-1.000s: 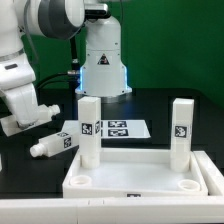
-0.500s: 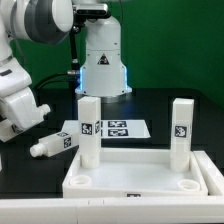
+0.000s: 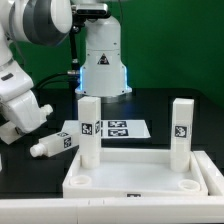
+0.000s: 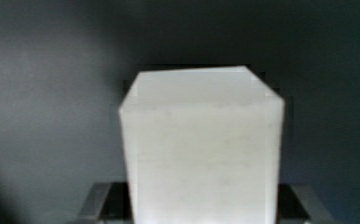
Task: Assemble desk
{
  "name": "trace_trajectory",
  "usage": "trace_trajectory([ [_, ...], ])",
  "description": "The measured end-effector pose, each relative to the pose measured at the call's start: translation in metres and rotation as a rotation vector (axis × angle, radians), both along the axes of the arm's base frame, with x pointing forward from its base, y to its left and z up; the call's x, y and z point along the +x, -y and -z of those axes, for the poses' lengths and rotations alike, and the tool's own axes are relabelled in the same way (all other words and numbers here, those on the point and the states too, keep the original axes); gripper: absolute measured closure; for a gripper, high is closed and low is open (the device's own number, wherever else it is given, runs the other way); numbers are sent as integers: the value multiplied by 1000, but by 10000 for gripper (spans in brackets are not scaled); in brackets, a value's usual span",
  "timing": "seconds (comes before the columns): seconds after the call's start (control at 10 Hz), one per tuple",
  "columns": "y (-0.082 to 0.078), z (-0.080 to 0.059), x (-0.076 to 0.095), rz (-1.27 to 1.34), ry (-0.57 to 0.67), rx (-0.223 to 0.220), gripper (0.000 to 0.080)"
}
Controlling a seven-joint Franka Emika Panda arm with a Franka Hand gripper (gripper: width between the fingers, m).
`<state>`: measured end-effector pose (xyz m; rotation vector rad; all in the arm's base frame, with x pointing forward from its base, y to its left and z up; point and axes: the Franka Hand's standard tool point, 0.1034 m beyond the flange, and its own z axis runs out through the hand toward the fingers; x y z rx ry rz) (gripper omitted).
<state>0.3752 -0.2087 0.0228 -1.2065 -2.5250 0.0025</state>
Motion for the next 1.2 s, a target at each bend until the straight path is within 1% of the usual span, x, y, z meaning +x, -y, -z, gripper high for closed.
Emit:
trace_trajectory([
  [0.2,1,0,-1,9,-1,-2,512],
  [0.3,1,0,-1,14,-2,-4,355],
  [0.4,2,0,-1,19,-3,-5,227],
  [0.5,2,-1,0,54,-7,-19,227],
  [0.6,0,-7,5,99,-7,-50,166],
  [0.8,-11,-28,17,308,-19,-127,155],
  [0.9,-14,-43,27,420,-9,-179,151],
  [1.0,-20,-52,34,554,8,-226,151],
  [1.2,-22,-52,32,677,-2,-261,151],
])
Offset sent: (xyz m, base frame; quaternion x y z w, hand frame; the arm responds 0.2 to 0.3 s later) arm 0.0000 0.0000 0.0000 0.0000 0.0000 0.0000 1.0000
